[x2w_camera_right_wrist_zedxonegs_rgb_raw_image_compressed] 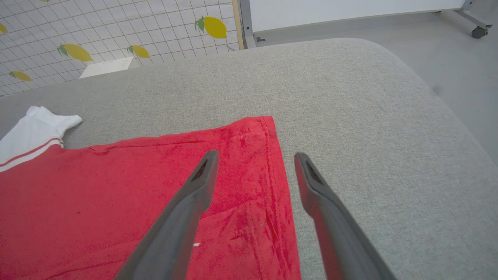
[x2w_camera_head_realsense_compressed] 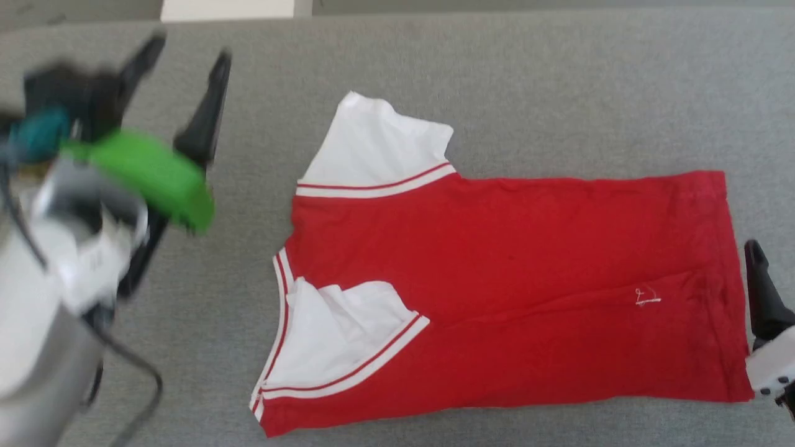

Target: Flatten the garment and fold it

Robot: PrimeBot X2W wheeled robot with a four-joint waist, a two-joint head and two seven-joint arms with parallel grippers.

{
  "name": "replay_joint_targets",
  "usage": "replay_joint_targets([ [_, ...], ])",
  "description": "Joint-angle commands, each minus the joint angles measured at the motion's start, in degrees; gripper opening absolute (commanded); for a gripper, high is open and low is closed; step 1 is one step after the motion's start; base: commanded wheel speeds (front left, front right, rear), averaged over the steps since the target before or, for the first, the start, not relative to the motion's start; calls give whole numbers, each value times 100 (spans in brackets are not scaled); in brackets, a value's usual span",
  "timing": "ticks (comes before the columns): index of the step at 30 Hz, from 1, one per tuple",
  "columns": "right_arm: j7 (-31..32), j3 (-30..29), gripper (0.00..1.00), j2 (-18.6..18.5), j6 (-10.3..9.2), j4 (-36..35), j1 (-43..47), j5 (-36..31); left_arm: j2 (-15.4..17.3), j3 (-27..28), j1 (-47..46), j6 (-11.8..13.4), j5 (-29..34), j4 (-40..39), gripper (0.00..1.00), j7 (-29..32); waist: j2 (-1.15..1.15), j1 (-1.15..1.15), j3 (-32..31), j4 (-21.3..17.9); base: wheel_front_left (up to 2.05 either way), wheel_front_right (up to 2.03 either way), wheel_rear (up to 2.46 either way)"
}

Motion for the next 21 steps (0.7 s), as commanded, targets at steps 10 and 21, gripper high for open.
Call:
replay_joint_targets([
  [10, -205, 303, 100, -5, -9, -116, -566, -2, -511, -907, -2055, -1068, 60, 1938, 100, 1153, 0, 0, 1287, -421, 0, 0, 0],
  [21, -279, 308, 100, -2, -9, -10, -792, 38, -620, -1065, -2322, -1272, -206, 2691, 100, 1481, 0, 0, 1751, -703, 0, 0, 0],
])
